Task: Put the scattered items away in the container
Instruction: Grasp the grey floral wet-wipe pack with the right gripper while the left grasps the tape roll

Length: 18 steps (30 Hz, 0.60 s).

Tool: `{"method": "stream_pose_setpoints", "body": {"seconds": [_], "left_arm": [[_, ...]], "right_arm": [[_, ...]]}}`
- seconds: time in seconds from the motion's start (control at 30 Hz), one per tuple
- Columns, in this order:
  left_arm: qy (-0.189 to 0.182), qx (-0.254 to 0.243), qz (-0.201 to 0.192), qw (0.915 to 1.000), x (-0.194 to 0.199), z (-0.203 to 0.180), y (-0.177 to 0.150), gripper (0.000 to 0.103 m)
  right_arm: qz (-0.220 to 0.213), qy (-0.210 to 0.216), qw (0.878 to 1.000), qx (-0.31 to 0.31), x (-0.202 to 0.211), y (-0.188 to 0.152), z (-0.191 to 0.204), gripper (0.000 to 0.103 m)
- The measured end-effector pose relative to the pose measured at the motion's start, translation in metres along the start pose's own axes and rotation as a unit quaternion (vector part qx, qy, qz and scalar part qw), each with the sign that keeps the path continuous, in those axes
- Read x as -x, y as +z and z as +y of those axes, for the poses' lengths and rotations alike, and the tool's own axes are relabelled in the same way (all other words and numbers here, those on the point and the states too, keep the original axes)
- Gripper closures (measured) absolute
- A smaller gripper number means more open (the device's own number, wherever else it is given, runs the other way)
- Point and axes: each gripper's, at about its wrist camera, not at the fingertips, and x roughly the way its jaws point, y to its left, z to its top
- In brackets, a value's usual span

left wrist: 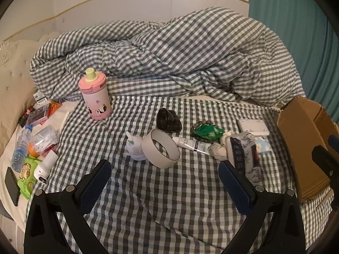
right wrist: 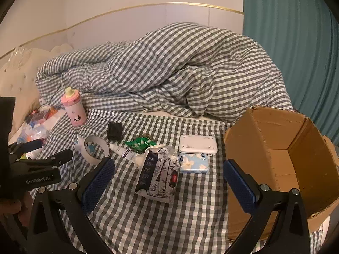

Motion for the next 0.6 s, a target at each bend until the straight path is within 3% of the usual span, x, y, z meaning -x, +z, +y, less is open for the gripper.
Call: {"method": "stream_pose_setpoints", "body": {"seconds": [0.6], "left_arm": [[0.018, 0.027, 0.058, 0.9978, -0.087, 0.030, -0.010, 0.000]], "right_arm": [[0.062, 0.014, 0.998, 0.009, -0.073, -0.024, 0.005, 0.000]]}}
